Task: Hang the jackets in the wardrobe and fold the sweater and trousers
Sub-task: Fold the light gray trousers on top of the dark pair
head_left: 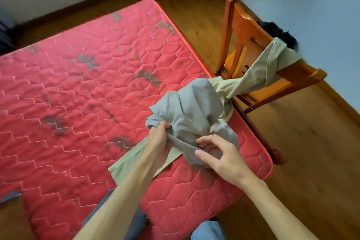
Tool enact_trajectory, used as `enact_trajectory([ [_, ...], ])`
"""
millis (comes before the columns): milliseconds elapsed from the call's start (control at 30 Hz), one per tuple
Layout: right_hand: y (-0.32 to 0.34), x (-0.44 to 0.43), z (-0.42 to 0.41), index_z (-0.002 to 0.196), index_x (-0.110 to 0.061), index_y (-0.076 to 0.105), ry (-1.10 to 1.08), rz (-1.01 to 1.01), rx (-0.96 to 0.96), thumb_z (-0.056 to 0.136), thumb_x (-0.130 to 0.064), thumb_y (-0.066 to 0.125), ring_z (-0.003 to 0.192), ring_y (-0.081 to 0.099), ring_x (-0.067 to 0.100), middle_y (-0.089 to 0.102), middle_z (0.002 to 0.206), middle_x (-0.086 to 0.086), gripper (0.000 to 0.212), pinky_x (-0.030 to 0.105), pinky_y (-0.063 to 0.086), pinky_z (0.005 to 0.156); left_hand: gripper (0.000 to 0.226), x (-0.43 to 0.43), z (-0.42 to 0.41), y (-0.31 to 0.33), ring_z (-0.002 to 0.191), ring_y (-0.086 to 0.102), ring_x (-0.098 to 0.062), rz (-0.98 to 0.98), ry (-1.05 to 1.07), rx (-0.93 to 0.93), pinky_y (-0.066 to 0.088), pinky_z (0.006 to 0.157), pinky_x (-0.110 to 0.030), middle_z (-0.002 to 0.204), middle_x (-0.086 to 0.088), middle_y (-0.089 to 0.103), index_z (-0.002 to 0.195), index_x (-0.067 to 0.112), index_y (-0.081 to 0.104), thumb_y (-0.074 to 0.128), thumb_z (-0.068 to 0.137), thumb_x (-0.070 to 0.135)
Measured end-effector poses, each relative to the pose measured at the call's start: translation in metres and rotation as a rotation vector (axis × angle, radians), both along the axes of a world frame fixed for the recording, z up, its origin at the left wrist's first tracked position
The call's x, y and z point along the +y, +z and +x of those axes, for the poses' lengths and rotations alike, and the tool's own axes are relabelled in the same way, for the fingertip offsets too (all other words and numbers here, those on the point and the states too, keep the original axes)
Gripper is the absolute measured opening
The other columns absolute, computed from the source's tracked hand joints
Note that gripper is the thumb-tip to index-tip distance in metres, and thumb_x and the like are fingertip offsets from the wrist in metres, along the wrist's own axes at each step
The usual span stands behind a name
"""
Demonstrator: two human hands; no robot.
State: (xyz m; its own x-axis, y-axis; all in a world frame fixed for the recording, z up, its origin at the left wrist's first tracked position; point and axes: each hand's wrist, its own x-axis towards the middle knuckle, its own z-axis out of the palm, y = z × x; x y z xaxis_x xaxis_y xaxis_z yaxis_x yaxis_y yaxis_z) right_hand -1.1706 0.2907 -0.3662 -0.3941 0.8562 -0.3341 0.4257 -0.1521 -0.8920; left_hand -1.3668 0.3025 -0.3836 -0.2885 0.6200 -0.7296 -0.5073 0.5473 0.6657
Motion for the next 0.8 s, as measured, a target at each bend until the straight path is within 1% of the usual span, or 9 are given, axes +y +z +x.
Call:
enact_trajectory([
  [133,0.039,0.003,-0.019,0.107,-0.005,0.068,-0.239,-0.151,0.196,0.087,-0.041,0.06,0.09,0.07,0.02,0.074,0.099,0.01,0.041,0.026,0.057,0.079,0.019,-0.002,-0.042,0.066,0.049,0.053,-0.013,0.112,0.068,-0.027,0.045,0.048,-0.024,0.061,-0.004,0.057,0.079,0.009,0.056,0.043,0.09,0.001],
  [200,0.061,0.009,-0.038,0.116,-0.005,0.062,-0.368,-0.211,0.295,0.087,-0.042,0.059,0.085,0.069,0.024,0.071,0.103,0.014,0.048,0.03,0.059,0.075,0.018,-0.009,-0.06,0.096,0.048,0.051,-0.011,0.169,0.082,-0.059,0.045,0.048,-0.022,0.056,-0.001,0.052,0.073,0.009,0.052,0.045,0.087,0.001],
  [233,0.071,0.014,-0.048,0.121,-0.009,0.059,-0.427,-0.237,0.349,0.088,-0.043,0.062,0.086,0.07,0.025,0.07,0.107,0.012,0.047,0.034,0.059,0.077,0.008,-0.014,-0.067,0.11,0.054,0.052,-0.013,0.201,0.068,-0.087,0.046,0.053,-0.024,0.062,-0.003,0.051,0.077,0.009,0.053,0.049,0.082,0.004],
  [300,0.093,0.024,-0.066,0.125,-0.017,0.058,-0.452,-0.266,0.434,0.085,-0.049,0.071,0.1,0.07,0.023,0.071,0.116,0.004,0.052,0.041,0.056,0.091,0.014,-0.026,-0.08,0.137,0.068,0.05,-0.018,0.226,0.01,-0.124,0.046,0.062,-0.03,0.075,-0.005,0.047,0.085,0.012,0.054,0.056,0.071,0.009],
  [367,0.116,0.03,-0.084,0.126,-0.022,0.061,-0.393,-0.245,0.536,0.071,-0.056,0.082,0.112,0.068,0.019,0.072,0.121,-0.003,0.068,0.044,0.051,0.1,0.005,-0.036,-0.091,0.16,0.066,0.05,-0.019,0.242,-0.026,-0.117,0.045,0.06,-0.029,0.071,-0.006,0.049,0.076,0.013,0.054,0.051,0.078,0.009],
  [433,0.143,0.03,-0.099,0.119,-0.017,0.066,-0.368,-0.221,0.705,0.072,-0.037,0.083,0.111,0.068,0.017,0.073,0.118,-0.001,0.054,0.038,0.054,0.093,0.017,-0.046,-0.103,0.184,0.061,0.051,-0.018,0.28,-0.048,-0.083,0.045,0.058,-0.028,0.067,-0.005,0.052,0.074,0.014,0.055,0.045,0.086,0.007],
  [533,0.182,0.025,-0.119,0.118,-0.007,0.067,-0.336,-0.091,0.741,0.082,-0.01,0.074,0.113,0.067,0.026,0.073,0.117,0.009,0.037,0.04,0.053,0.095,0.023,-0.064,-0.127,0.209,0.058,0.052,-0.015,0.298,-0.102,0.079,0.041,0.055,-0.027,0.066,-0.003,0.054,0.074,0.017,0.056,0.044,0.093,0.01],
  [667,0.231,0.014,-0.159,0.114,-0.009,0.069,-0.324,0.044,0.681,0.084,-0.012,0.075,0.103,0.072,0.024,0.076,0.106,0.007,0.031,0.039,0.056,0.09,0.028,-0.091,-0.154,0.231,0.068,0.06,-0.017,0.184,-0.252,0.328,0.053,0.065,-0.031,0.076,-0.001,0.067,0.088,0.02,0.068,0.045,0.1,0.029],
  [800,0.275,0.006,-0.196,0.107,-0.015,0.068,-0.386,0.236,0.579,0.085,-0.02,0.074,0.091,0.073,0.02,0.076,0.098,0.004,0.023,0.044,0.058,0.089,0.04,-0.11,-0.171,0.249,0.096,0.066,-0.025,0.112,-0.162,0.691,0.054,0.093,-0.046,0.105,-0.005,0.068,0.114,0.016,0.062,0.044,0.099,0.049],
])
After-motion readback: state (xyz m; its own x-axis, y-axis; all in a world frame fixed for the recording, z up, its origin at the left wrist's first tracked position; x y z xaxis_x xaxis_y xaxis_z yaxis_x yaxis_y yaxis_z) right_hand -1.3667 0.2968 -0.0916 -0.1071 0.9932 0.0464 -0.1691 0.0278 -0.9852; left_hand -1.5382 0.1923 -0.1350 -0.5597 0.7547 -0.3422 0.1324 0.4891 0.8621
